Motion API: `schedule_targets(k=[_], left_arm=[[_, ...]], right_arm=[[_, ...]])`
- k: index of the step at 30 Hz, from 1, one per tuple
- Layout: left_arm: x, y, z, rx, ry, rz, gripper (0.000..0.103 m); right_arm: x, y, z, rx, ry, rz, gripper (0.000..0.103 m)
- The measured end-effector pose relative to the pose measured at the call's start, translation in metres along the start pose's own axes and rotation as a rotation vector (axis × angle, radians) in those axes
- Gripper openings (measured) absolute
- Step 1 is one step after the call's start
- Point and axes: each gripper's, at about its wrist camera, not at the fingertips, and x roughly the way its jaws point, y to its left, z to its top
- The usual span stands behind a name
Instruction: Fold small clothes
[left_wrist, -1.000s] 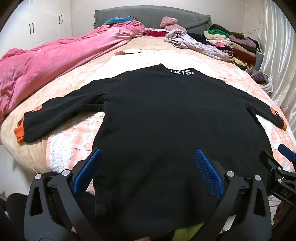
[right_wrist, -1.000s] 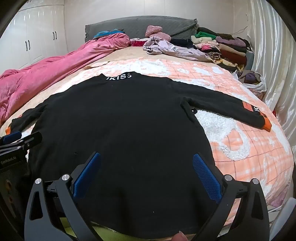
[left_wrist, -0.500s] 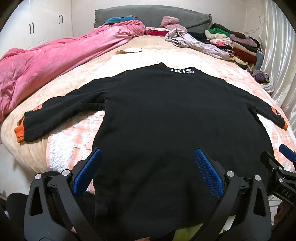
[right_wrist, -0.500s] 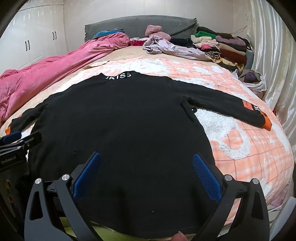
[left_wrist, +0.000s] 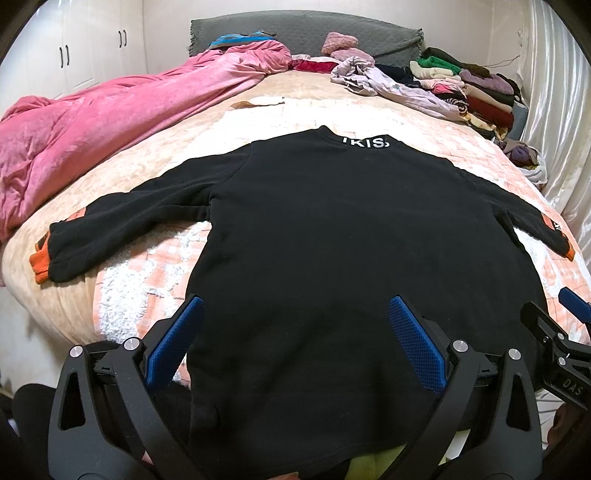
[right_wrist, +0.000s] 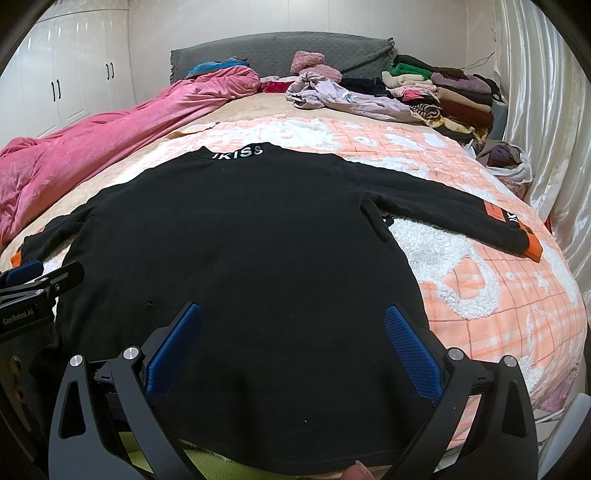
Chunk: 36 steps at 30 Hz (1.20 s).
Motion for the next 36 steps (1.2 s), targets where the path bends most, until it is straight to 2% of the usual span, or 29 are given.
schedule_targets(k=[26, 36], left_arm=[[0.002, -0.004, 0.003, 0.008, 0.004, 0.000, 0.094], [0.010, -0.012, 0.014, 0.019, 0.013, -0.008, 0.094]], right_arm=[[0.000, -0.003, 0.003, 0.008, -0.010, 0.002, 0.099], [0.009, -0.018, 0.011, 0.051, -0.008, -0.001, 0.099]])
